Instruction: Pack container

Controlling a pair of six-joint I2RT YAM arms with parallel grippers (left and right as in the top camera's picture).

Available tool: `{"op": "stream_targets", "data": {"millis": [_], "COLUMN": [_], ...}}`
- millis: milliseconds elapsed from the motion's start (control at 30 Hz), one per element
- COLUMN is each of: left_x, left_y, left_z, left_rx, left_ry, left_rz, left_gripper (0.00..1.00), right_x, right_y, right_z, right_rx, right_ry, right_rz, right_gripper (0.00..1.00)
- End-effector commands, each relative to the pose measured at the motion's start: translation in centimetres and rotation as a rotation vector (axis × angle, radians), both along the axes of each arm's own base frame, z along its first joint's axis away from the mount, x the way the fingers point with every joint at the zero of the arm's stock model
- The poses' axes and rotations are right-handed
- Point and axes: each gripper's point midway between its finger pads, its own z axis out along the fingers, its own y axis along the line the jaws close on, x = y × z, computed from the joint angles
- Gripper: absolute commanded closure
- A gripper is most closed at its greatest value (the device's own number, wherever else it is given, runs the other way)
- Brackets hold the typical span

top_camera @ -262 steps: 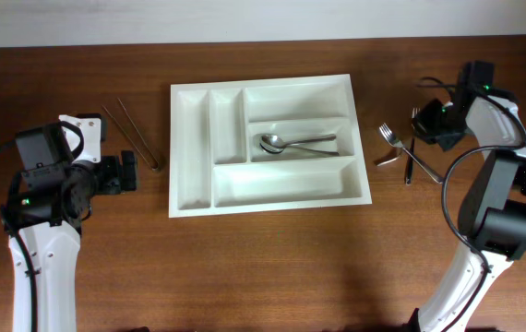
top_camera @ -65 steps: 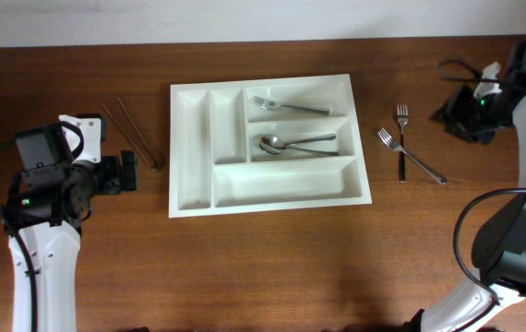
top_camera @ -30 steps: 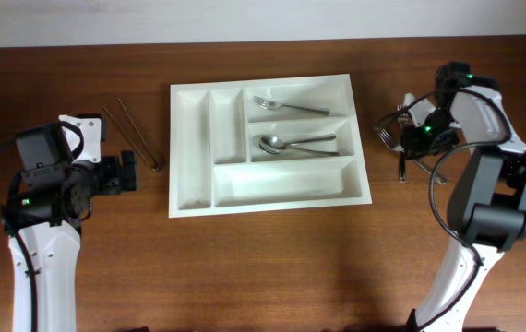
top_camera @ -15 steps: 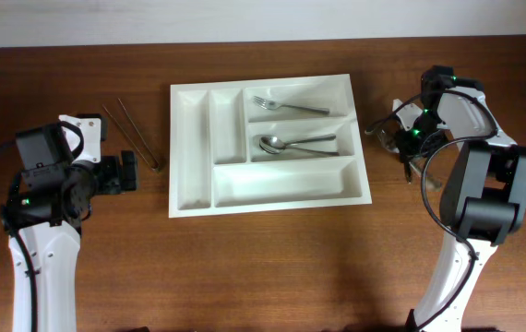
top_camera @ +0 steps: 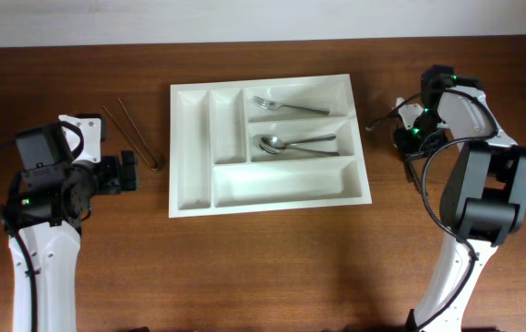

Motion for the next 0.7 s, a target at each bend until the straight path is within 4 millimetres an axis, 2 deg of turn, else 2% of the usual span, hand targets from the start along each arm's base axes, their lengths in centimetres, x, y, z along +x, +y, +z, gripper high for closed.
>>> {"op": "stream_targets", "data": {"millis": [0, 100, 367, 467, 667], "left_x": [0.2, 0.2, 0.2, 0.2, 0.2], "left_y": [0.2, 0.2, 0.2, 0.2, 0.2], "left_z": [0.6, 0.6, 0.6, 0.6, 0.6], "left_rx": [0.012, 0.012, 0.012, 0.012, 0.012], "left_ry": [-0.013, -0.013, -0.013, -0.013, -0.013], "left_rz": [-0.007, -0.007, -0.007, -0.007, -0.007], "left_gripper": [0.01, 0.01, 0.01, 0.01, 0.01], "right_x": [0.4, 0.6, 0.3, 0.6, 1.8], "right_y": [0.0, -0.1, 0.1, 0.0, 0.5], "right_z": [1.7, 2.7, 3.2, 4.3, 7.7], "right_rx": [-0.009, -0.013, -0.013, -0.016, 0.013], "right_ry": [-0.041, -0.065, -0.062, -0.091, -0.194], "right_rz": [-0.034, -0.044, -0.074, -0.080, -0.098], "right_gripper": [0.96, 0.96, 0.96, 0.96, 0.96]}}
